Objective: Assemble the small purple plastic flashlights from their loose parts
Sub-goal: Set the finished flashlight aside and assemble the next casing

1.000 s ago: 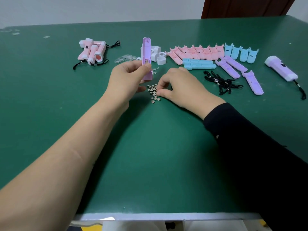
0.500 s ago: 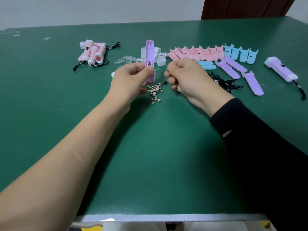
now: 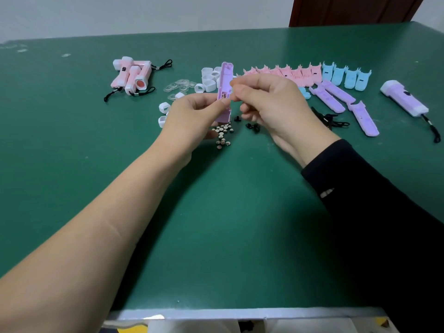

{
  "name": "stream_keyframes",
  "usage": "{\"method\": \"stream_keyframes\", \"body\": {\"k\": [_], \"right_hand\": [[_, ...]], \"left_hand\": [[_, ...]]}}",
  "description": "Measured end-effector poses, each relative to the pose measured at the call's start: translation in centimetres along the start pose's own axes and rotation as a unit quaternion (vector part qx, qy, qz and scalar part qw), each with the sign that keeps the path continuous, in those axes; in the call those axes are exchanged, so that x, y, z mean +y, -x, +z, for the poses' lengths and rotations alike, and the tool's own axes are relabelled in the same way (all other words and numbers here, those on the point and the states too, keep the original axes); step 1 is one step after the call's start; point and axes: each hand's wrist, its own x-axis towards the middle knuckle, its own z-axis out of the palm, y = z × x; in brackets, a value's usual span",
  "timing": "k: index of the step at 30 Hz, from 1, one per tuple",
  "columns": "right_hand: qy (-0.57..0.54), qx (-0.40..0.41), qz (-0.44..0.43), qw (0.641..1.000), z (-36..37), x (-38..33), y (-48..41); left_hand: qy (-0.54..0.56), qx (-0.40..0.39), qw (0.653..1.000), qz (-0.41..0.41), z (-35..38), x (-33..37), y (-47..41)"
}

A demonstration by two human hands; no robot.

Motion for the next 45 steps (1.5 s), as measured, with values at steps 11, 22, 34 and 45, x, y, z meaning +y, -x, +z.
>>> {"method": "stream_keyframes", "body": {"k": [11, 22, 34, 45], "right_hand": [[0.180, 0.045, -0.128, 0.974, -0.5, 0.0, -0.1], [-0.213, -0.007, 0.025, 0.977, -0.7, -0.2, -0.5], [-0.315, 0.018, 0.107, 0.943, -1.0, 0.1, -1.2], [-0.296, 0.040, 0.119, 0.947, -0.9, 0.0, -1.2]], "left_hand": [[0.005, -0.012, 1.000, 0.011, 0.4, 0.4, 0.5], [0.013, -0.069, 0.996, 0.057, 0.7, 0.7, 1.0], [-0.272, -0.027, 0.926, 0.261, 0.8, -0.3, 1.0], [-0.358, -0.021, 0.892, 0.274, 0.7, 0.1, 1.4]]}}
